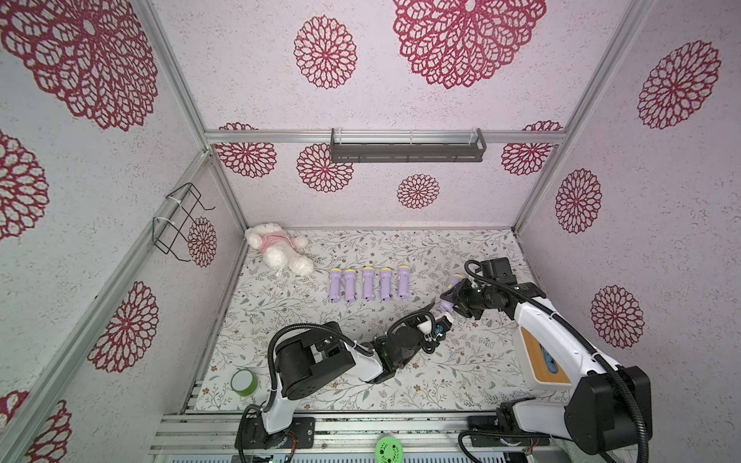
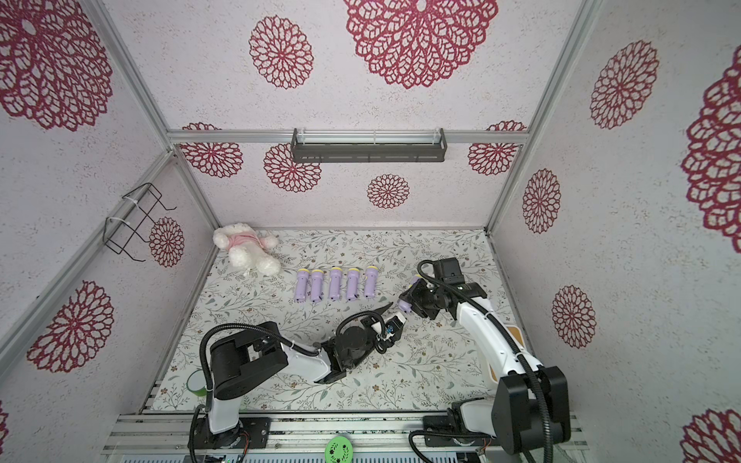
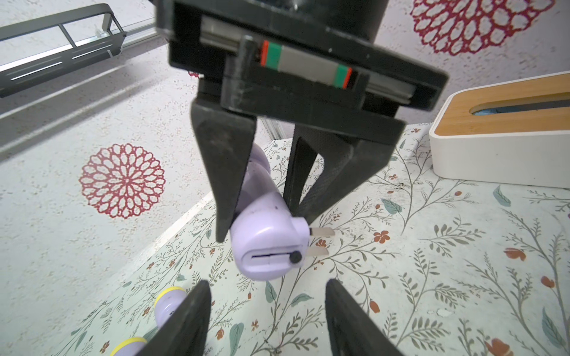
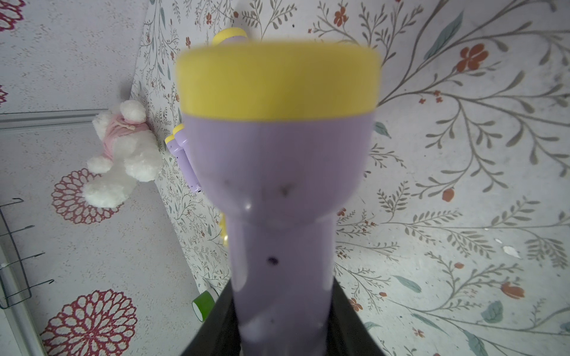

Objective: Close the plug at the bottom of the flashlight
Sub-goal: Close the plug of the flashlight.

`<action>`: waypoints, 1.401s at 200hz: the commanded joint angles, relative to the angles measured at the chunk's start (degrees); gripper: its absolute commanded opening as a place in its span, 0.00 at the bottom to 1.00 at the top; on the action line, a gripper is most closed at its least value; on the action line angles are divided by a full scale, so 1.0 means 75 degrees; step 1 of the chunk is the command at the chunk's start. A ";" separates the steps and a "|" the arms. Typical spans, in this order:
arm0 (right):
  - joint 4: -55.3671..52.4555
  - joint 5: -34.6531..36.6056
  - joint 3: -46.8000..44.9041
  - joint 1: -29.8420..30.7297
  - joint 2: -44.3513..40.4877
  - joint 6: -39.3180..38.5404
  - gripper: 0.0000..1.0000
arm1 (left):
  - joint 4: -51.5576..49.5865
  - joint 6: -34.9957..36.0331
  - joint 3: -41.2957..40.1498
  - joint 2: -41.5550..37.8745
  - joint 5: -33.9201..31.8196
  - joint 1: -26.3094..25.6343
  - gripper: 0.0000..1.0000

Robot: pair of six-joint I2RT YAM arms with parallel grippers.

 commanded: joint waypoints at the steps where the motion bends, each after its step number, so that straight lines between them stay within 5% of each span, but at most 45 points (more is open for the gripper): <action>1: 0.0170 -0.0122 0.0022 0.0034 -0.0331 0.0021 0.00 | 0.0328 0.0169 -0.0037 -0.0140 -0.0059 0.0081 0.61; 280: 0.0571 -0.0348 -0.0300 0.0040 -0.0283 0.0032 0.00 | 0.0150 0.0051 0.0128 -0.0191 0.0217 0.0020 0.56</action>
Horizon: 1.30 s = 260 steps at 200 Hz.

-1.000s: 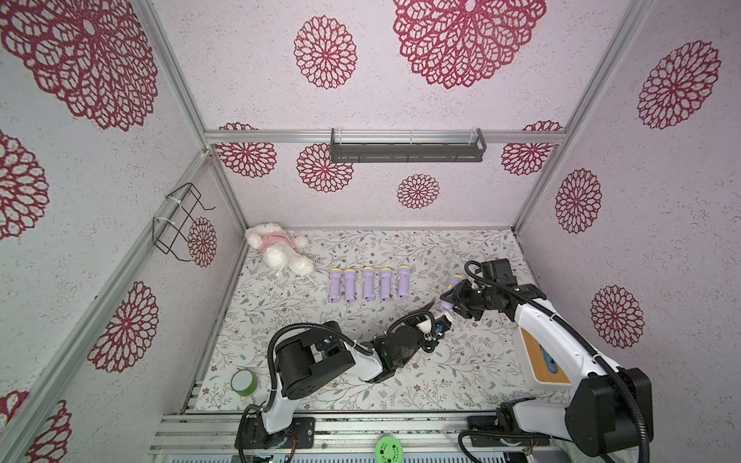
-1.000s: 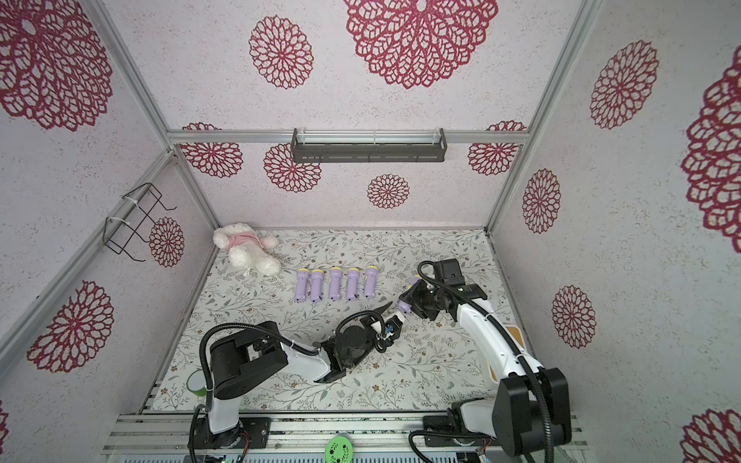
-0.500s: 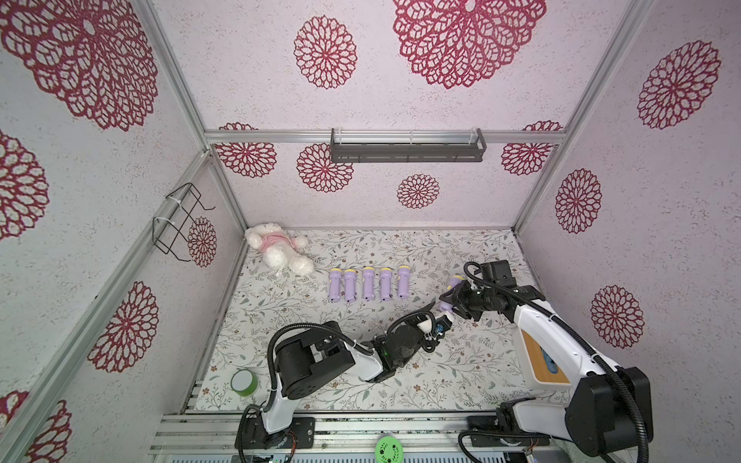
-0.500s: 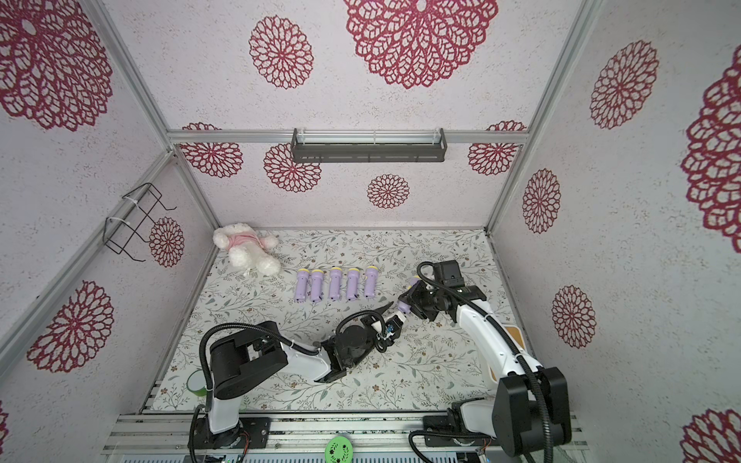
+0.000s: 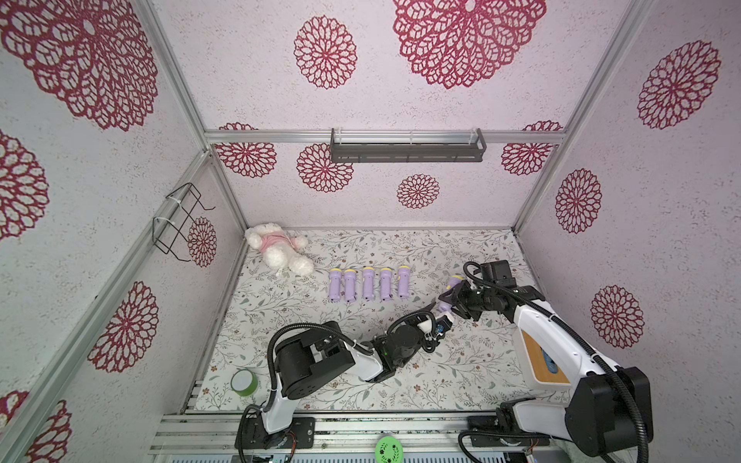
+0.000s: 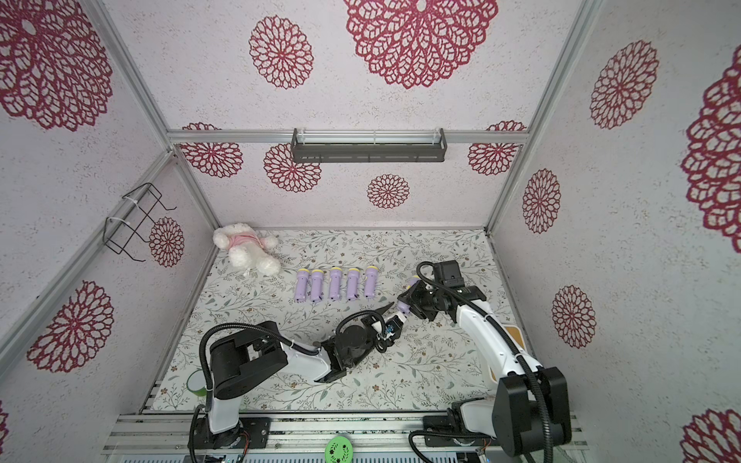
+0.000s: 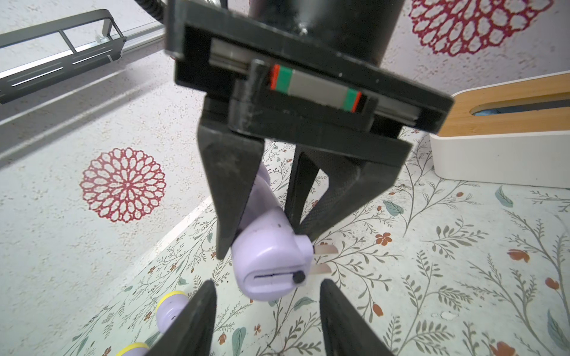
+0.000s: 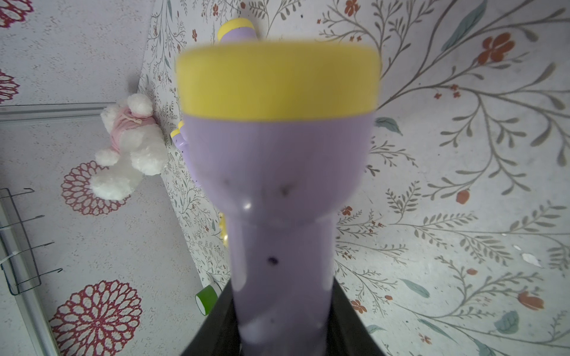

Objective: Close the plug at the bottom of the flashlight
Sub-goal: Close the plug of the flashlight.

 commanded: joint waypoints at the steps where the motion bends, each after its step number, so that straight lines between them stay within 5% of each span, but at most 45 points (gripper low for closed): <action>1: 0.0181 -0.0106 -0.0003 0.0040 -0.0240 0.0029 0.00 | 0.0165 -0.0015 0.0083 -0.0186 0.0036 -0.0021 0.56; 260: 0.0236 -0.0119 -0.0036 0.0039 -0.0304 0.0017 0.00 | 0.0087 0.0123 0.0013 -0.0435 0.0044 -0.0009 0.54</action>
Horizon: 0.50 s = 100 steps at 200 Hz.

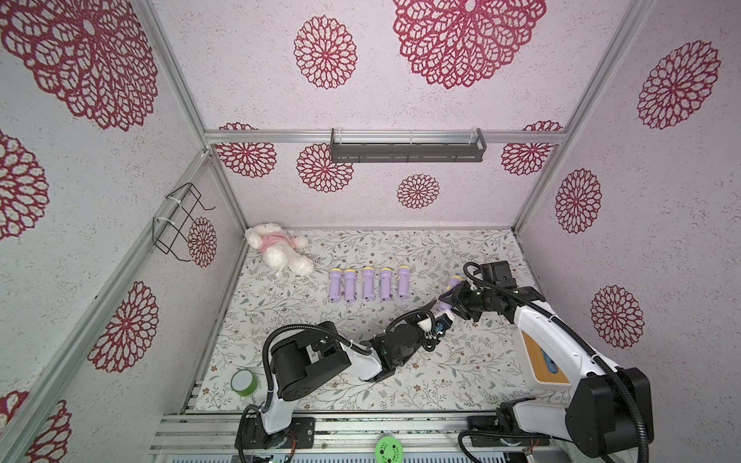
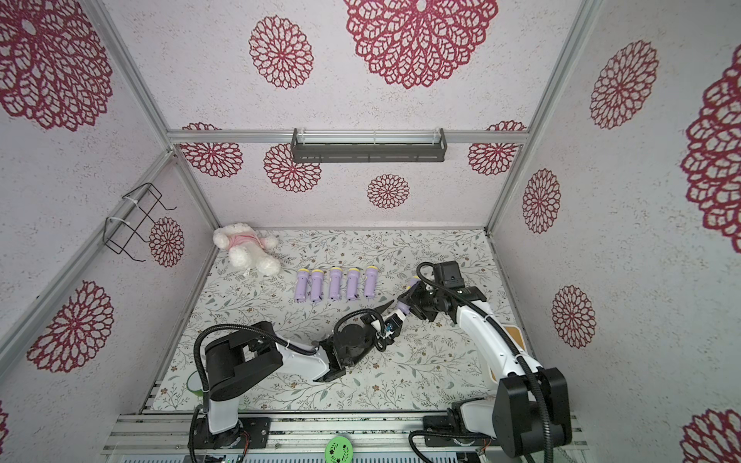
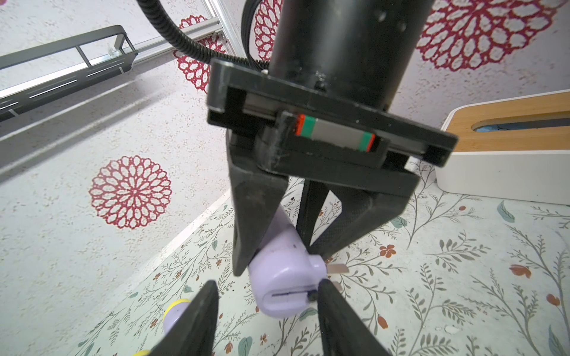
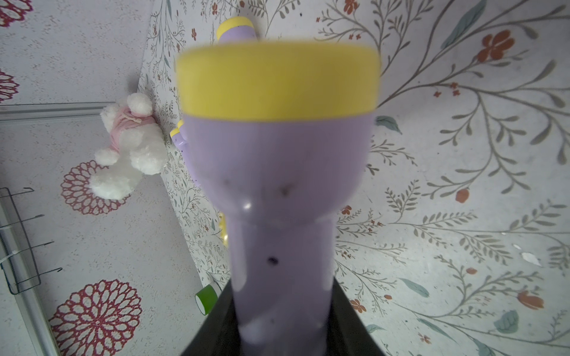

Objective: Close the plug at the bottom of the flashlight
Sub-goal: Close the plug of the flashlight.

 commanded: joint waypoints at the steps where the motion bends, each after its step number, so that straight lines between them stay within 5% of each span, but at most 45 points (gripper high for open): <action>1: 0.0220 -0.0115 0.0022 0.0040 -0.0271 0.0020 0.00 | 0.0106 0.0080 0.0013 -0.0210 0.0049 -0.0009 0.54; 100: 0.0251 -0.0161 0.0081 0.0034 -0.0255 0.0030 0.00 | -0.0303 0.0307 0.0060 -0.0164 0.0246 -0.0022 0.54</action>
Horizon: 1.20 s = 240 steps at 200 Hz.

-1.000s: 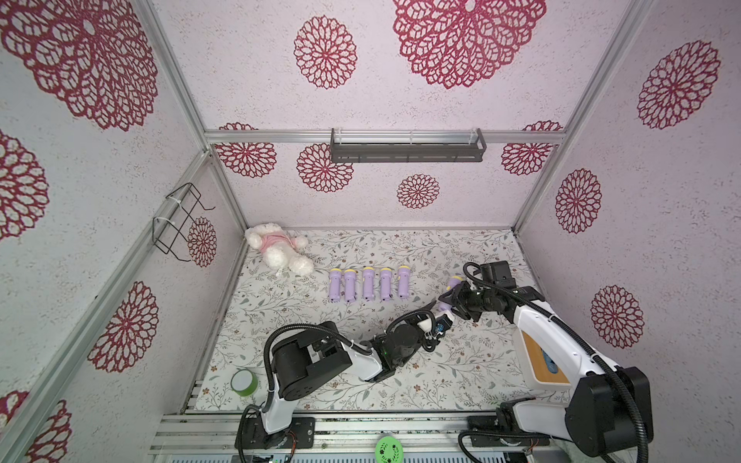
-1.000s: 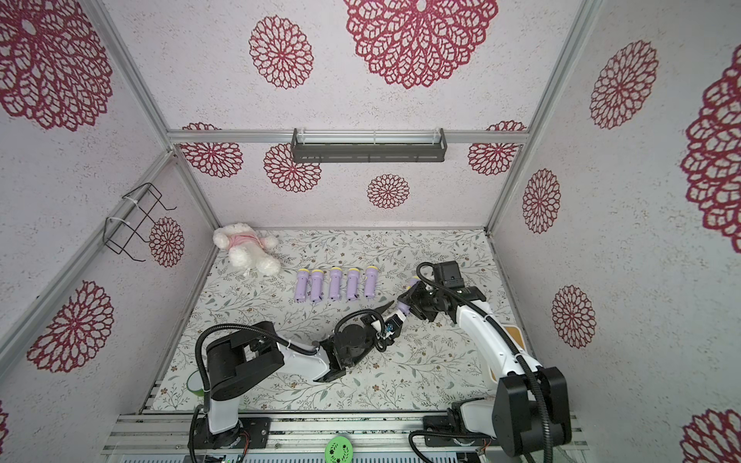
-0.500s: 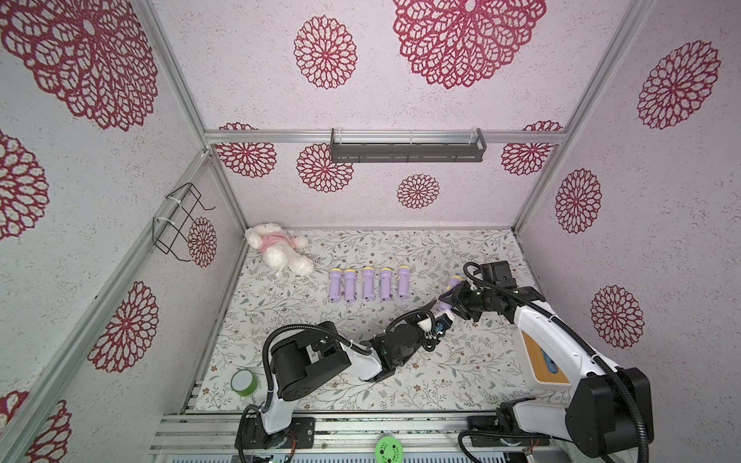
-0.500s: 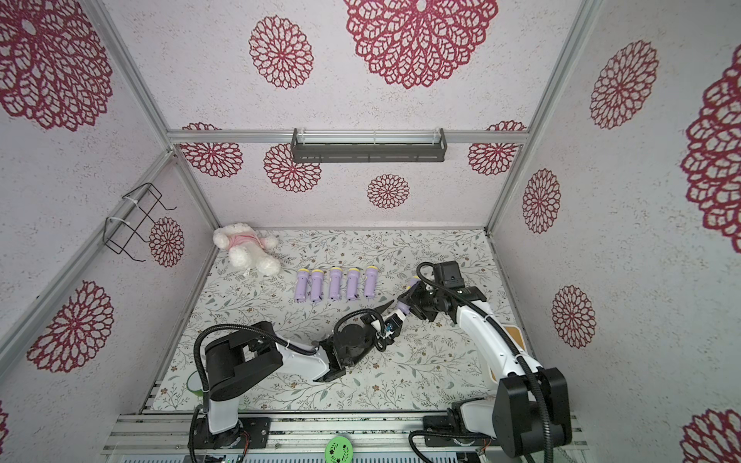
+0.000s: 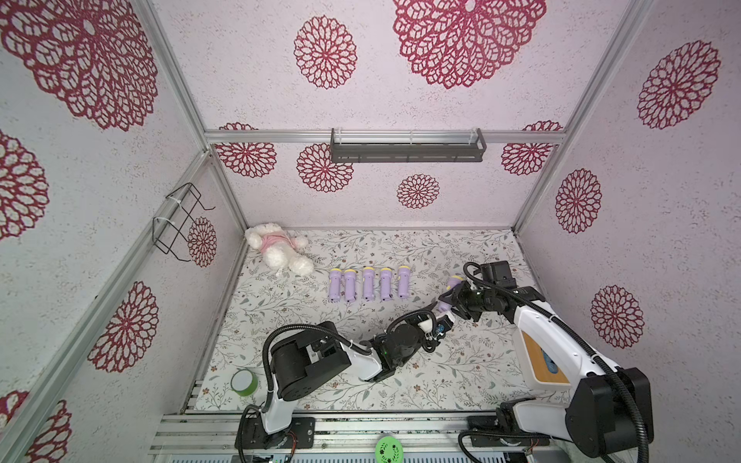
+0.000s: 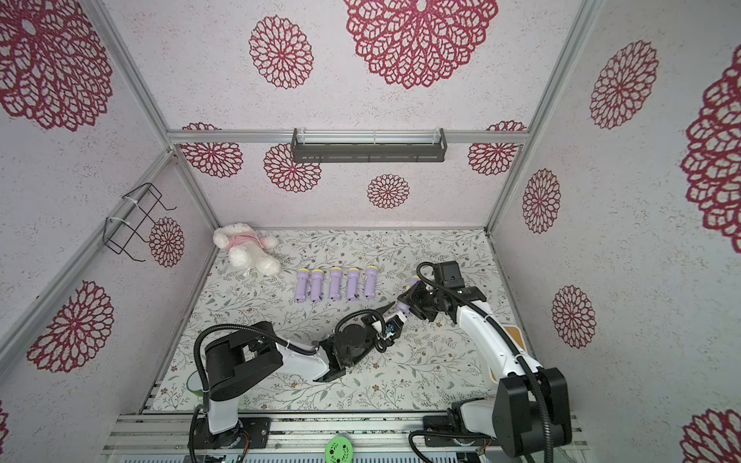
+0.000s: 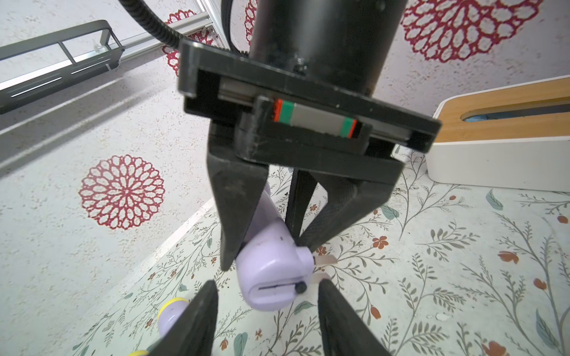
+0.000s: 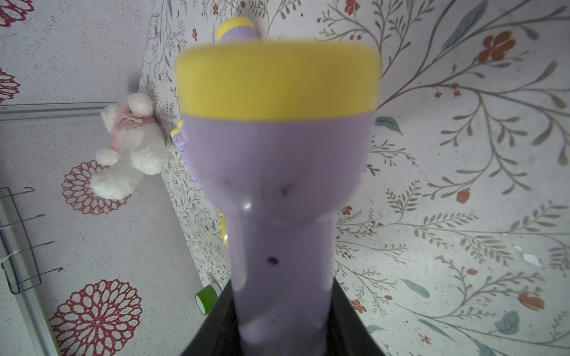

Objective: Close the plug at the bottom of the flashlight
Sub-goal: Close the plug of the flashlight.

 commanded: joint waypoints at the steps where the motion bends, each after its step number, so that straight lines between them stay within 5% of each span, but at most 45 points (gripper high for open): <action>1: 0.0225 -0.0161 0.0081 0.0037 -0.0256 0.0031 0.00 | -0.0092 0.0246 0.0061 -0.0163 0.0076 -0.0021 0.54; 240: 0.0357 -0.0217 -0.0057 0.0039 -0.0232 0.0041 0.00 | -0.0040 0.0331 0.0115 -0.0159 0.0019 -0.0002 0.48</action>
